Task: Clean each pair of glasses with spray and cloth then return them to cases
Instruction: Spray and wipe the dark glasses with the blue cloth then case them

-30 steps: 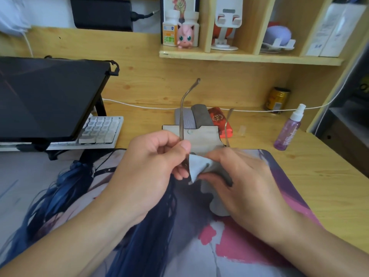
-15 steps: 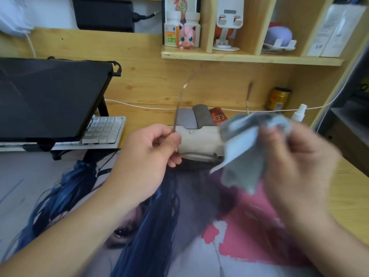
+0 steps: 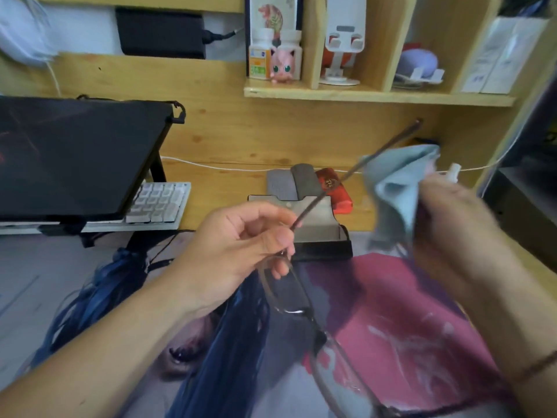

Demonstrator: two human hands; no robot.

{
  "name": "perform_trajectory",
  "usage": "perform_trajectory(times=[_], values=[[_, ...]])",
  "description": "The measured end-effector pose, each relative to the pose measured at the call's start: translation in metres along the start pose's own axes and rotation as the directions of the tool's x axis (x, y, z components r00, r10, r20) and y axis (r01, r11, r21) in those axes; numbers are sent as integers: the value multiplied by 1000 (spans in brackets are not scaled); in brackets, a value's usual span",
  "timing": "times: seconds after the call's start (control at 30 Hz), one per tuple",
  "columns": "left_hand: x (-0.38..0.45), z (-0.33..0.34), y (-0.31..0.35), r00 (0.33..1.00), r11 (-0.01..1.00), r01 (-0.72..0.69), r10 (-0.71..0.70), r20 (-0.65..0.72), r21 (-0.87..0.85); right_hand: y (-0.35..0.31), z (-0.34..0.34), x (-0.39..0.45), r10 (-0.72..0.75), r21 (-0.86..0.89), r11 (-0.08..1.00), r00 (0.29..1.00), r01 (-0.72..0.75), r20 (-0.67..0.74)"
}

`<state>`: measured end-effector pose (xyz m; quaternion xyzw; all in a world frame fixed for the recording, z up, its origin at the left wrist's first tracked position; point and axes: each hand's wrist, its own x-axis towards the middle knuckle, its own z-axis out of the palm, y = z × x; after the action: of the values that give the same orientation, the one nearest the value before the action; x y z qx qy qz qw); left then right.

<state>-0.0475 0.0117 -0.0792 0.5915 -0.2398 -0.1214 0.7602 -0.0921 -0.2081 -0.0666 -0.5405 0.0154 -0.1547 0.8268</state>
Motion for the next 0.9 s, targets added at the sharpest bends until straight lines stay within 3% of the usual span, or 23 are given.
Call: perform_trajectory(times=[0.03,0.17,0.27,0.53,0.8,0.9], values=[[0,1,-3,1000,998,25,-25,5,-51,-10,6,5,28,-60,998,980,-17,195],[-1,10,-9,995,980,96,-92,30,-176,19,21,-10,127,-75,992,885,-105,447],[0,13,-10,984,963,177,-177,17,-203,31,24,-12,138,-220,975,869,-34,475],[1,10,-20,920,902,380,-392,-22,-204,37,18,-6,208,-314,945,907,-90,366],[4,-3,-9,869,836,492,-459,182,-241,28,27,-10,113,-77,993,904,-89,413],[0,-1,-7,842,826,533,-496,211,-186,8,18,7,43,88,994,967,-67,250]])
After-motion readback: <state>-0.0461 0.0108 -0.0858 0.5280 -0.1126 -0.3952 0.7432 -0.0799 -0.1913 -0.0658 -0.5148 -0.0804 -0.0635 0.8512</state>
